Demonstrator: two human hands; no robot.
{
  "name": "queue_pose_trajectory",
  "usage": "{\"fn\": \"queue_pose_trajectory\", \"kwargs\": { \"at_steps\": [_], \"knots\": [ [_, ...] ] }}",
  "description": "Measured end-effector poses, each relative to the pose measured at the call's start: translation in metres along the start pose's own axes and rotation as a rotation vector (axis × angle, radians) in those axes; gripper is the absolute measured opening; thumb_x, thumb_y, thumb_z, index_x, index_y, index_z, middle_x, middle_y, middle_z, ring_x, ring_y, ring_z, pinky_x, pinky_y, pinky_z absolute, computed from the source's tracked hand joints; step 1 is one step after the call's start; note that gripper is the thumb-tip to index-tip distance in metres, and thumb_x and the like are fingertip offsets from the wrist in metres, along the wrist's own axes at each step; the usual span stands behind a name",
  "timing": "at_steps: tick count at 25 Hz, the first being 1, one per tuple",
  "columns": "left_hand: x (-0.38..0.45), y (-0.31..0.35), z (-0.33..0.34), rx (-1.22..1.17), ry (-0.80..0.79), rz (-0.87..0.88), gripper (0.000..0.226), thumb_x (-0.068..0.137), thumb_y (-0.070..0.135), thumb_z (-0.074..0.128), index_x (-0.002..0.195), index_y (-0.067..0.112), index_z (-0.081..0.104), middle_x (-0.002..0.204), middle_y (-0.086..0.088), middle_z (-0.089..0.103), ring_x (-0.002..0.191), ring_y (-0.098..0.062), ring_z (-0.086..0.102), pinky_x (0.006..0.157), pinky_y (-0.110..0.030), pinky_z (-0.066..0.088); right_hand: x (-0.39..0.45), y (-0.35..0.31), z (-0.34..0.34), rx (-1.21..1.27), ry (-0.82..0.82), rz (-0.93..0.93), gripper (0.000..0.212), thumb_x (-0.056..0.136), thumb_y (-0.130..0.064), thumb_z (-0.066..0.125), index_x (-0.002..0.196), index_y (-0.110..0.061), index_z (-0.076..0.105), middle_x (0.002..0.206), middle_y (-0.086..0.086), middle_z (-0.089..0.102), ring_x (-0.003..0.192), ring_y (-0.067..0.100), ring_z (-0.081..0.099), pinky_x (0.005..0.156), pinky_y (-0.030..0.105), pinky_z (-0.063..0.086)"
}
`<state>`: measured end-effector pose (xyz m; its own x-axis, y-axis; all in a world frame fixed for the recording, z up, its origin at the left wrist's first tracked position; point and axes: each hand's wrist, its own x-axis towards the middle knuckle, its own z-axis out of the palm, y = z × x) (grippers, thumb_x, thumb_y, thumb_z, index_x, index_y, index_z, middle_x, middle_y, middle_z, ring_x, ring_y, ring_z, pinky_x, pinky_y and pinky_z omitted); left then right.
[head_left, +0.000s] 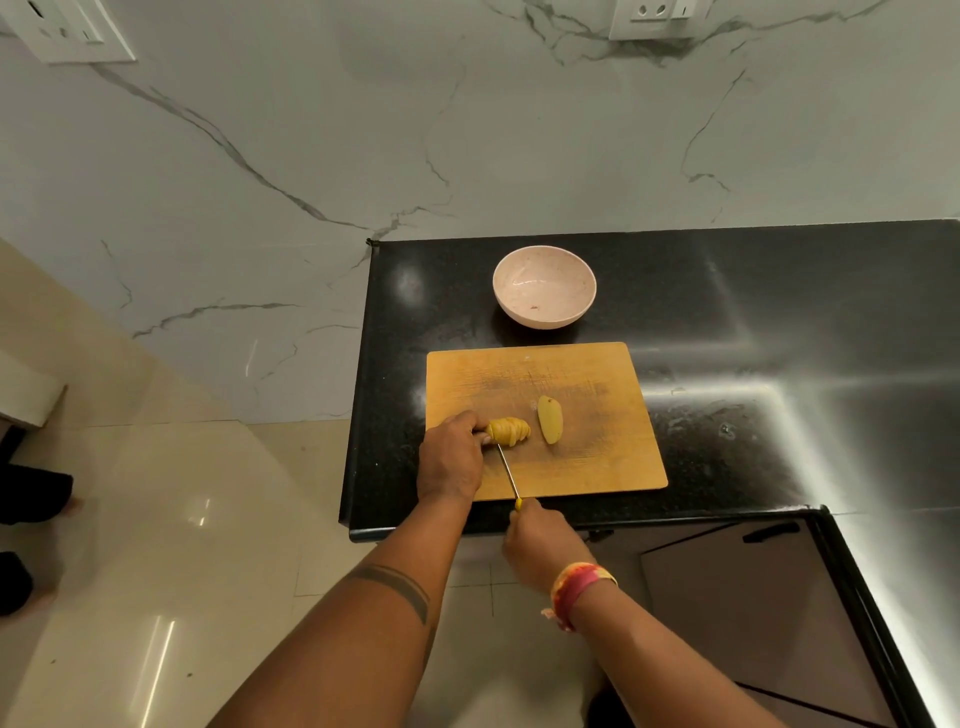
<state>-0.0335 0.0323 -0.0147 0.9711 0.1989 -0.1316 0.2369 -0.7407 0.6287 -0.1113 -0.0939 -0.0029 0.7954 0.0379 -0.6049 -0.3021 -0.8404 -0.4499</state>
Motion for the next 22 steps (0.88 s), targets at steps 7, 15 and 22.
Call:
{"fn": "queue_pose_trajectory", "kwargs": {
  "at_steps": [7, 15, 22],
  "knots": [
    [-0.002, -0.002, -0.003, -0.036, 0.017, -0.022, 0.007, 0.097, 0.020, 0.068, 0.100, 0.024, 0.073, 0.101, 0.006, 0.070, 0.091, -0.010, 0.062, 0.076, -0.023, 0.046, -0.006, 0.002, -0.007, 0.048, 0.120, -0.107, 0.021, 0.108, -0.029, 0.036, 0.103, -0.016, 0.051, 0.085, 0.002, 0.061, 0.072, 0.017, 0.059, 0.058, 0.032, 0.042],
    [-0.001, -0.005, 0.000, -0.115, 0.033, -0.022, 0.018, 0.095, 0.014, 0.069, 0.109, 0.024, 0.076, 0.108, 0.005, 0.073, 0.097, -0.011, 0.066, 0.085, -0.022, 0.051, 0.016, -0.017, -0.009, 0.044, 0.078, -0.100, 0.024, 0.107, -0.030, 0.038, 0.108, -0.012, 0.055, 0.099, 0.012, 0.066, 0.085, 0.027, 0.064, 0.070, 0.037, 0.049],
    [0.001, -0.005, 0.002, -0.108, 0.021, -0.036, 0.014, 0.096, 0.016, 0.067, 0.105, 0.023, 0.076, 0.105, 0.003, 0.073, 0.094, -0.011, 0.065, 0.082, -0.024, 0.052, 0.037, -0.033, -0.022, 0.023, -0.032, -0.108, 0.020, 0.101, -0.013, 0.043, 0.086, -0.010, 0.055, 0.082, 0.011, 0.062, 0.068, 0.021, 0.054, 0.052, 0.030, 0.037]
  ]
}}
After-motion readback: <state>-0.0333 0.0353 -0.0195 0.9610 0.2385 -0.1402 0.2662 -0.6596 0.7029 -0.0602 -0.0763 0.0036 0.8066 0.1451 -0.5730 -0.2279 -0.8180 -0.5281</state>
